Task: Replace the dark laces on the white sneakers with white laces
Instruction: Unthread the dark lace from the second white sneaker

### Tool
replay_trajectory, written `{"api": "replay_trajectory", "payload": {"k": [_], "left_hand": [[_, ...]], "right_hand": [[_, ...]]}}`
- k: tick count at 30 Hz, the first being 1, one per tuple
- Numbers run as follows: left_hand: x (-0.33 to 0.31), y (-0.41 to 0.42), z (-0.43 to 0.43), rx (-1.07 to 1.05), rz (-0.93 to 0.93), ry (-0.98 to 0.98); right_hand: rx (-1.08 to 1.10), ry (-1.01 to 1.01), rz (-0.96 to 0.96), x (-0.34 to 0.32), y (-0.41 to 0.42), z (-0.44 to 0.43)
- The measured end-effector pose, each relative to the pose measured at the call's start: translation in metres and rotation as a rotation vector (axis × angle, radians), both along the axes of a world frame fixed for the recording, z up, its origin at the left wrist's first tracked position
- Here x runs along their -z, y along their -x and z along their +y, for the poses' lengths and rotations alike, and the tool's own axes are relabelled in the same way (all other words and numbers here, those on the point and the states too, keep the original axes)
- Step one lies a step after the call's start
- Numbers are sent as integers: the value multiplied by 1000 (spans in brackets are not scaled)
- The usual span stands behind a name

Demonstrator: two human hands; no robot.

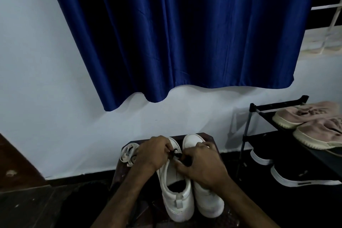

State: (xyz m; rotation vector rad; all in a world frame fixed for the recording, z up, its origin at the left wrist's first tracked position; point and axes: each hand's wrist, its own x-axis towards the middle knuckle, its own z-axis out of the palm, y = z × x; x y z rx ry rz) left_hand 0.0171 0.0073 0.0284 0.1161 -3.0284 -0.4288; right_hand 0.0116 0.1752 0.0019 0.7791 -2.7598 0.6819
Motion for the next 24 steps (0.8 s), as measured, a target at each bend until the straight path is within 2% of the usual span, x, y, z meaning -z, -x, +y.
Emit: {"api": "replay_trajectory", "payload": {"k": [5, 8, 10, 13, 15, 18, 21, 24], "left_hand": [[-13, -7, -11, -43, 180, 292], [-18, -10, -37, -189, 268, 279], [-13, -13, -41, -194, 205, 212], [-3, -14, -26, -50, 158, 55], [0, -10, -13, 30, 124, 48], [2, -5, 2, 34, 23, 89], [1, 0, 8, 18, 13, 161], [0, -4, 9, 40, 27, 433]], "right_hand": [[5, -16, -3, 0, 1, 1], [-4, -18, -11, -1, 0, 1], [1, -33, -9, -2, 0, 0], [0, -47, -15, -2, 0, -1], [-1, -37, -6, -2, -1, -1], [-6, -37, -11, -2, -1, -1], [-4, -33, -10, -1, 1, 0], [6, -19, -3, 3, 2, 1]]}}
